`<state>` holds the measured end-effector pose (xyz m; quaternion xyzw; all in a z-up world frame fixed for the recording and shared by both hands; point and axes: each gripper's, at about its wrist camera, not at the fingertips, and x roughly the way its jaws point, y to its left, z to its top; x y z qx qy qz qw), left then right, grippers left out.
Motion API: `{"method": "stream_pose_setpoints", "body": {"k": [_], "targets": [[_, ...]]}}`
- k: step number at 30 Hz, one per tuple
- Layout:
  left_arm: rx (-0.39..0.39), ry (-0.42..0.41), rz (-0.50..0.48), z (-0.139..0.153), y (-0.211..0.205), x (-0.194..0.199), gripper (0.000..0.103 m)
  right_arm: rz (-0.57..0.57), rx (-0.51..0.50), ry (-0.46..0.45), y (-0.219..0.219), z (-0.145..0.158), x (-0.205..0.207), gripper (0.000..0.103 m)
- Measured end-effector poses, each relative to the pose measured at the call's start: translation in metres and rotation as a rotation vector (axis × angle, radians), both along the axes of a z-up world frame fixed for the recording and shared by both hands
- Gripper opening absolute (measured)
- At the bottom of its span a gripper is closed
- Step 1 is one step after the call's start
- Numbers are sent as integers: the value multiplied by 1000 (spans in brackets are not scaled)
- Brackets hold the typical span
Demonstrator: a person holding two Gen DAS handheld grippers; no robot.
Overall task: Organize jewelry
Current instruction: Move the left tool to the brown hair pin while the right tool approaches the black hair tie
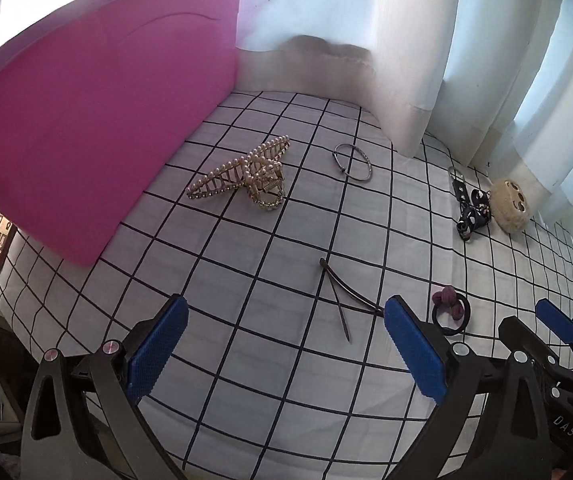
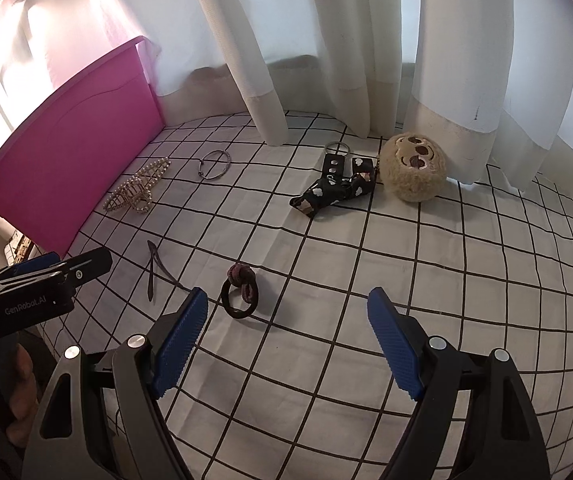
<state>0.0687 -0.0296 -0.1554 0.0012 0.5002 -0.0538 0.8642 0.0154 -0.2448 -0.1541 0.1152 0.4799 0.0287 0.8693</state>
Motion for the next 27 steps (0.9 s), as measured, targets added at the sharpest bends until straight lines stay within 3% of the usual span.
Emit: {"method": "stream_pose_setpoints", "body": {"k": [5,9,13,27], "targets": [[-37,6,-3,-17,-2,9,97,11,-41,-23,10,-12,10,78],[-13,-4,11,-27,-4,15,97,33,-78,-53,22,-17,12,78],[-57,26,33,-36,-1,21,97,53,-94,-50,31,-25,16,78],[-5,10,14,-44,-13,29,97,56,-174,-35,40,-38,19,78]]}}
